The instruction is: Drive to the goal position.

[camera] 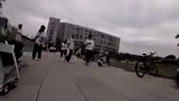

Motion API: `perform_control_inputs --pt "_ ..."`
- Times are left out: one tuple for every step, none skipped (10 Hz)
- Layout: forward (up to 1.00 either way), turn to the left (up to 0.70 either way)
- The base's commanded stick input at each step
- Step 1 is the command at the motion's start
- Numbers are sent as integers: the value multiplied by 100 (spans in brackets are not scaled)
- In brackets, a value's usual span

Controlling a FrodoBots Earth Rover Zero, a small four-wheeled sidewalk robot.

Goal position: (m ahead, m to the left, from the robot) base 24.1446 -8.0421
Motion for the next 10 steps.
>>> perform_control_inputs --pt "45 27" --pt "45 27" --pt "45 27" --pt "45 27" --pt "45 27" --pt "45 27" --pt "45 27" --pt "45 27" --pt "45 27" --pt "45 27"
